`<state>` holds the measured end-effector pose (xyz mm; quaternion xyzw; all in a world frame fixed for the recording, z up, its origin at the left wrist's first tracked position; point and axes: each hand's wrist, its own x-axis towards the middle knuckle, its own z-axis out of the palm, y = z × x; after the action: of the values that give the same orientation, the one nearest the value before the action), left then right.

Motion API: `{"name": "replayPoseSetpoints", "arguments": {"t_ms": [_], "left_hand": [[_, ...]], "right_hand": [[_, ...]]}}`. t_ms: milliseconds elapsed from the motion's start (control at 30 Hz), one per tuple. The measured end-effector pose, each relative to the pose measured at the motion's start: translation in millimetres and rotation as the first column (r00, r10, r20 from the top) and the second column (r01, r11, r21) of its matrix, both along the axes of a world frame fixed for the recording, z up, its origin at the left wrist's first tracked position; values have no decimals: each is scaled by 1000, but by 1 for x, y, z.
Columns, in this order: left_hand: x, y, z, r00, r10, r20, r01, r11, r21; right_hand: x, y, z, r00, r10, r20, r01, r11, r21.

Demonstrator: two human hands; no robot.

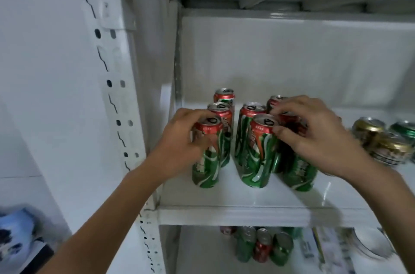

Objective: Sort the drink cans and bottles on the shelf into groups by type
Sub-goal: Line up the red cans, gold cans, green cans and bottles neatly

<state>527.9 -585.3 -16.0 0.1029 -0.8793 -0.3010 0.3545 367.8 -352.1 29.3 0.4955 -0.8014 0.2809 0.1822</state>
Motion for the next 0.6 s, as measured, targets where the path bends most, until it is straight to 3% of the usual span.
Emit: {"name": "replayPoseSetpoints", "arguments": {"t_ms": [100, 433, 500, 600], "left_hand": [[0, 2, -1, 995, 99, -18, -99, 995, 6], [0, 19, -2, 973, 231, 29, -230, 973, -27], [0, 20, -4, 973, 229, 19, -228, 973, -34], [1, 19, -4, 973, 226, 39, -222, 972, -81]], "right_hand": [[-7, 6, -1, 999, 32, -4, -31, 970, 241], [0, -24, 10, 926, -95, -365, 212, 932, 294], [3, -28, 10, 940, -71, -333, 159, 956, 246], [5, -24, 12, 993, 44, -112, -23, 983, 182]]}}
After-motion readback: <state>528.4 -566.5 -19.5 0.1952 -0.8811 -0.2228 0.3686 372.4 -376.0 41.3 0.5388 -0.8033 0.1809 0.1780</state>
